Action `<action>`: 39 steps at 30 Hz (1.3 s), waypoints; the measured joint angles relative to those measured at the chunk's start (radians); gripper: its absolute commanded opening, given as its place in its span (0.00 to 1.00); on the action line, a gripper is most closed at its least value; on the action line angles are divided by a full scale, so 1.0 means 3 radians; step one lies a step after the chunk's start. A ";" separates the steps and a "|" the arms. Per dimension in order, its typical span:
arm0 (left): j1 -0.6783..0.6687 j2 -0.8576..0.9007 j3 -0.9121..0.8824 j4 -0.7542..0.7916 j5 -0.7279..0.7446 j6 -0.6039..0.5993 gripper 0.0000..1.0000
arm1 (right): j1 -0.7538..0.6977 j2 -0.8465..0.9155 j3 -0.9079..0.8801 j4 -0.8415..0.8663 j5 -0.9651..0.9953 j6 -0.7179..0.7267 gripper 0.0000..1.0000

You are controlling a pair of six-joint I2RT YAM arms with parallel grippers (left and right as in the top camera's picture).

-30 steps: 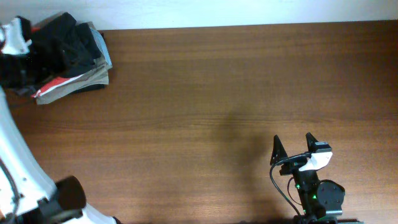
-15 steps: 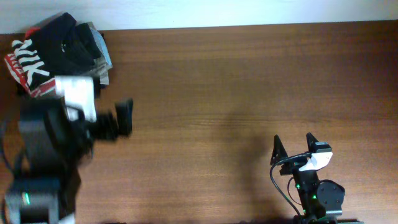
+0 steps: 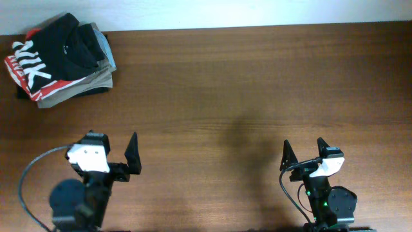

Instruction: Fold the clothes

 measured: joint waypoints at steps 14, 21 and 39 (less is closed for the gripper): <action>0.0000 -0.1134 -0.1890 0.1823 -0.0003 0.0001 0.99 | 0.0000 -0.0001 0.0000 0.0000 0.0000 0.0001 0.99; 0.0000 -0.1315 -0.2013 0.1488 -0.0304 0.0001 0.99 | 0.0000 -0.0001 0.0000 0.0000 0.0001 0.0000 0.99; 0.0000 -0.1321 -0.2024 0.1132 -0.0501 0.0001 0.99 | 0.0000 -0.0001 0.0000 0.0000 0.0000 0.0000 0.99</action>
